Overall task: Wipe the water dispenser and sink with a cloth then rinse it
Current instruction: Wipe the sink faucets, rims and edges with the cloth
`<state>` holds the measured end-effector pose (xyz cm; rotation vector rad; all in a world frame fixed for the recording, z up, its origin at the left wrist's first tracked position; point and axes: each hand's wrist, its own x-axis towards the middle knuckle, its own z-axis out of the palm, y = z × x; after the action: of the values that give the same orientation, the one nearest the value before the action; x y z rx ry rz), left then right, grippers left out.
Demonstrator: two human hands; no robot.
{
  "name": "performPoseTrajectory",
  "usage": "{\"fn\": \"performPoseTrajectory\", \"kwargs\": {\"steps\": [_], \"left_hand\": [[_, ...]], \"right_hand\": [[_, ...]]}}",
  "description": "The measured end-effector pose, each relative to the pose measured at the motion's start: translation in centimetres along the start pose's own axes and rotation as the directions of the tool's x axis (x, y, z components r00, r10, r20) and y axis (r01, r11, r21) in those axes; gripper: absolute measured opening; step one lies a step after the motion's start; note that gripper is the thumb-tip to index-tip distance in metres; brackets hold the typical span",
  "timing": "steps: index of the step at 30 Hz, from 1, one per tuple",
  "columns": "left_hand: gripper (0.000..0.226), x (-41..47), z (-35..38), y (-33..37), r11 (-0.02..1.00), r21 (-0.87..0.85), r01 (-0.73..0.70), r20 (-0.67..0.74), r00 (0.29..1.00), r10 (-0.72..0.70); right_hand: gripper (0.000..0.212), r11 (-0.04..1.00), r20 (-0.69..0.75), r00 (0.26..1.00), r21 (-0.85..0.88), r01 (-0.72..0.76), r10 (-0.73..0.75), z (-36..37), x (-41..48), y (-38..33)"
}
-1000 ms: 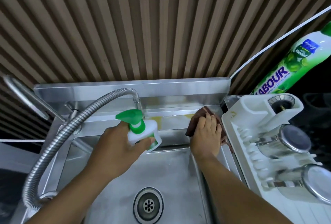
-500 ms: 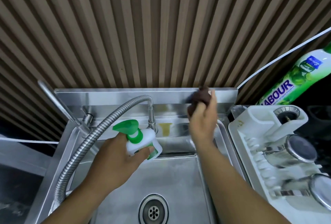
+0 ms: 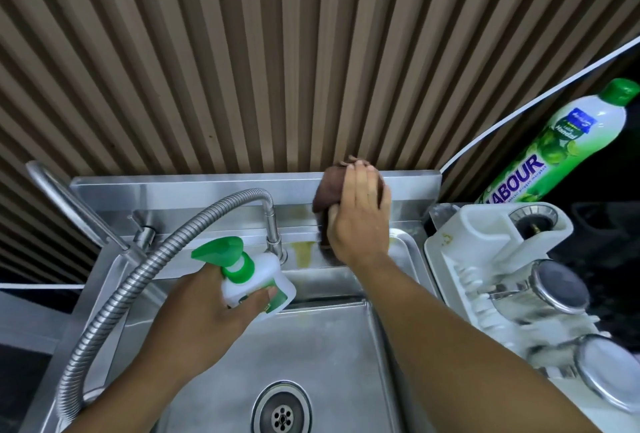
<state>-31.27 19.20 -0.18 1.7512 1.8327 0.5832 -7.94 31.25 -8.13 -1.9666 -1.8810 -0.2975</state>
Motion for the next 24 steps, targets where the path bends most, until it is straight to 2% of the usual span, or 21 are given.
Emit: {"fn": "performPoseTrajectory", "kwargs": {"steps": [5,8,10,12,15,19,22,24], "left_hand": [[0.039,0.3,0.0,-0.2,1.0,0.0,0.0,0.004,1.0,0.0],[0.039,0.3,-0.2,-0.3,1.0,0.001,-0.008,0.003,1.0,0.008],[0.036,0.0,-0.2,-0.2,1.0,0.006,-0.006,-0.011,1.0,0.006],[0.037,0.0,-0.3,-0.3,1.0,0.022,-0.008,-0.025,1.0,0.009],[0.04,0.2,-0.4,-0.9,1.0,0.005,0.018,-0.036,0.999,-0.018],[0.044,0.3,-0.4,-0.8,0.999,-0.023,0.025,-0.042,0.999,-0.026],[0.054,0.4,-0.5,-0.7,1.0,0.001,0.031,-0.066,0.997,-0.031],[0.058,0.5,-0.5,-0.7,0.999,-0.007,0.039,-0.087,0.995,-0.04]], "right_hand": [[0.069,0.941,-0.034,0.942,0.079,-0.33,0.334,-0.8,1.2,6.1],[0.069,0.808,0.015,0.841,0.268,-0.525,0.541,-1.3,2.6,7.2],[0.07,0.724,0.028,0.778,0.346,-0.597,0.628,-1.0,3.1,5.4],[0.072,0.754,-0.011,0.804,0.357,-0.551,0.594,-0.3,2.8,2.6],[0.075,0.866,-0.054,0.901,0.306,-0.395,0.43,1.3,1.5,-1.4],[0.075,0.954,-0.077,0.971,0.217,-0.205,0.226,2.8,0.4,-4.9],[0.072,0.981,-0.099,0.995,0.192,0.003,0.017,3.5,-0.2,-5.8],[0.071,0.977,-0.123,0.992,0.213,0.027,0.0,3.8,-0.4,-5.3]]}}
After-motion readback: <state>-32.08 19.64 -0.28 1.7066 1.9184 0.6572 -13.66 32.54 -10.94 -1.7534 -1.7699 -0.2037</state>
